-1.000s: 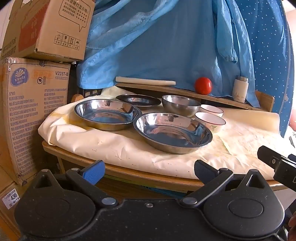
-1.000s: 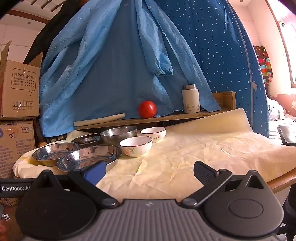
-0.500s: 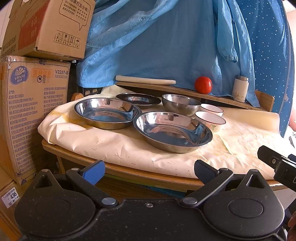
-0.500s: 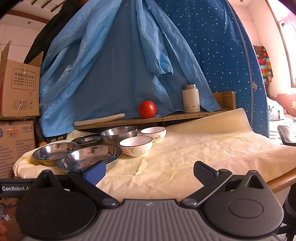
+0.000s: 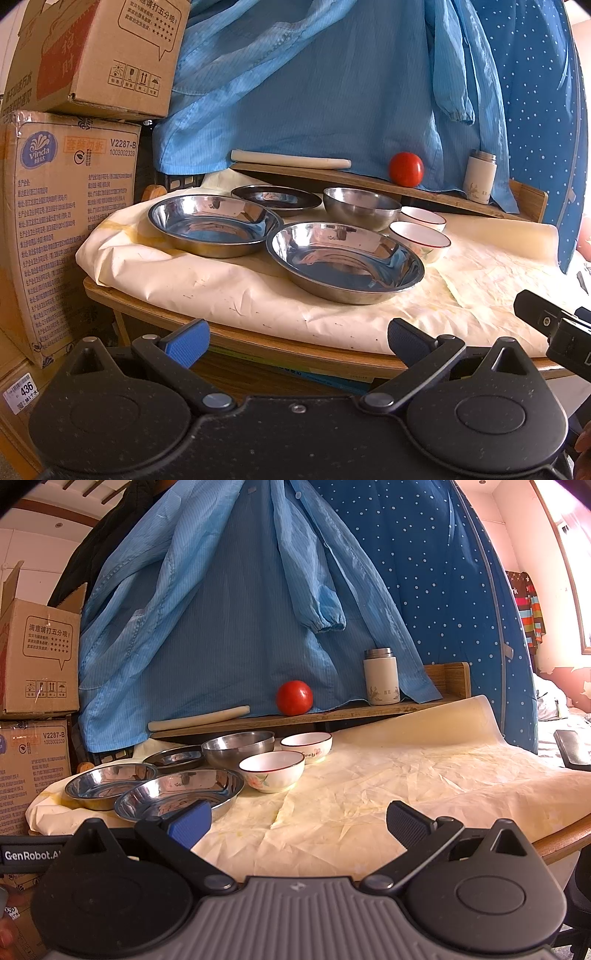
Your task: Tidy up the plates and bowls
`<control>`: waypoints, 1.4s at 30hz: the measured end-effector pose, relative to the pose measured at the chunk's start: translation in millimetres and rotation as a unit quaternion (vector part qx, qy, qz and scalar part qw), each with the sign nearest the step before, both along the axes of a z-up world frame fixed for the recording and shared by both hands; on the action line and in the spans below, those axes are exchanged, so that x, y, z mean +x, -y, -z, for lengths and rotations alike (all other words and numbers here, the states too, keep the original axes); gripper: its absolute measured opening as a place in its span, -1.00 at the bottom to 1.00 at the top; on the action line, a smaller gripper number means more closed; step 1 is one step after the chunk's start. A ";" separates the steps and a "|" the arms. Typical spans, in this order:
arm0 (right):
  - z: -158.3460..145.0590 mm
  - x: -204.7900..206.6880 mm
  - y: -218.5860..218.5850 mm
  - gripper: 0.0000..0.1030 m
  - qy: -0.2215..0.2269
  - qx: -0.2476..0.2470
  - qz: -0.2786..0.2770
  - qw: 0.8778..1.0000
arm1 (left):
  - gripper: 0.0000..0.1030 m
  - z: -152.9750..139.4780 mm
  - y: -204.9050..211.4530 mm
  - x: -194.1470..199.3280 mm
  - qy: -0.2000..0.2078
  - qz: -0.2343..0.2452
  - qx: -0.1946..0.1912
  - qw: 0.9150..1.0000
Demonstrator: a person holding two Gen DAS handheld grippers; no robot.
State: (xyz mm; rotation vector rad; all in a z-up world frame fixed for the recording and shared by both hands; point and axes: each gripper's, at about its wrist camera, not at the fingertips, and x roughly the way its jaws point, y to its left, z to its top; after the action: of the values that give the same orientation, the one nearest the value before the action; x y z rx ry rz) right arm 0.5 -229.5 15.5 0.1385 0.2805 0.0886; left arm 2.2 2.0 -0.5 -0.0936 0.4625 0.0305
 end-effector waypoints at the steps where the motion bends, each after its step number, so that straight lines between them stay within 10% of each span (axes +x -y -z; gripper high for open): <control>1: 0.0 0.0 0.0 0.99 0.000 0.000 0.000 1.000 | 0.98 -0.1 0.0 0.1 0.000 0.000 0.000 1.000; 42: -0.8 0.2 0.4 1.00 -0.001 0.000 0.000 1.000 | 0.98 -0.8 -4.1 0.0 0.000 -0.009 0.001 1.000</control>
State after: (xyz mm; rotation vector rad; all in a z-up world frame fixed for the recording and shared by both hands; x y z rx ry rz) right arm 0.7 -230.0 16.3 0.1389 0.2825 0.0888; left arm 2.2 6.1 0.3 -0.0952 0.4620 0.0483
